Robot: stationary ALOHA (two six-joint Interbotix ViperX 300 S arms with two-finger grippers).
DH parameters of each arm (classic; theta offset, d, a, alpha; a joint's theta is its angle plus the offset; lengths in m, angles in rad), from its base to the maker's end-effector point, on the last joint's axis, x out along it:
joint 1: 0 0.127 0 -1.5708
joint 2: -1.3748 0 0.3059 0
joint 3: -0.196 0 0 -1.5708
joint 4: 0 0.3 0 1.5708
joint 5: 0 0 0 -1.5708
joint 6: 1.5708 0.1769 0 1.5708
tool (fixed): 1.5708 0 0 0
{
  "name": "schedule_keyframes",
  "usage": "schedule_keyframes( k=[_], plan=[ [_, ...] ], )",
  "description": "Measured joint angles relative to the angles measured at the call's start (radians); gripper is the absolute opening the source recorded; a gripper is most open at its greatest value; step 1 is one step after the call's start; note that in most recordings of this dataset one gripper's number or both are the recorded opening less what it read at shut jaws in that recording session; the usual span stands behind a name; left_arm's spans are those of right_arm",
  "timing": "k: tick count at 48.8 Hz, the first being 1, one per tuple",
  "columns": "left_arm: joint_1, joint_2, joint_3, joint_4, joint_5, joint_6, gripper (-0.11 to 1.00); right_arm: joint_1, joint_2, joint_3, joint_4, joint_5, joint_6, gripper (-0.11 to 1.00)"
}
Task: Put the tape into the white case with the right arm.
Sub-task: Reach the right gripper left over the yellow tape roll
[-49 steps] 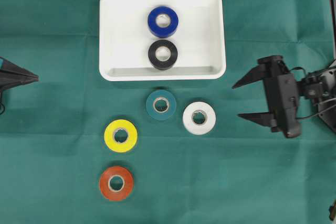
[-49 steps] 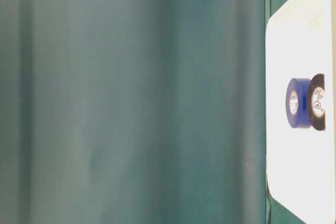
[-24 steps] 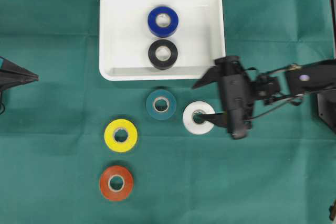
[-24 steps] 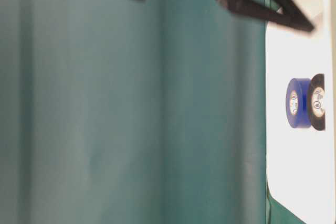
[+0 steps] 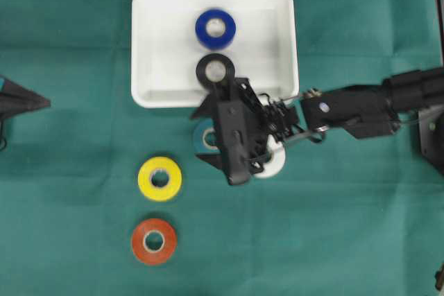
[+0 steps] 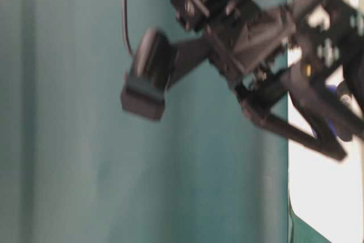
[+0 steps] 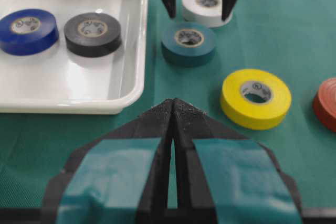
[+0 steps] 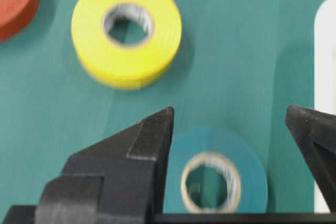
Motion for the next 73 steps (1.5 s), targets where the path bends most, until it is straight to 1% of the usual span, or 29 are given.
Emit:
schedule_keyframes(
  k=[11,21,28,55,62,69,73],
  plan=[
    [0.002,0.000,0.000,0.000,0.000,0.000,0.00,0.017,0.067,-0.095,0.000,0.000,0.049,0.56],
    [0.002,0.000,0.002,0.000,0.000,0.002,0.00,0.031,0.118,-0.158,0.000,0.003,0.058,0.56],
    [0.002,-0.002,0.003,0.000,0.002,0.000,0.00,0.038,0.149,-0.198,0.000,0.029,0.060,0.56],
    [0.002,-0.002,0.005,0.000,0.002,0.002,0.00,0.060,0.225,-0.272,0.000,0.112,0.067,0.56],
    [0.000,-0.002,0.005,0.000,0.003,0.000,0.00,0.061,0.256,-0.295,0.000,0.135,0.112,0.56],
    [0.002,-0.002,0.005,-0.002,0.003,0.002,0.00,0.063,0.281,-0.324,0.000,0.198,0.176,0.56],
    [0.002,0.000,0.005,-0.002,0.002,0.000,0.00,0.069,0.284,-0.341,0.000,0.236,0.192,0.56]
  ],
)
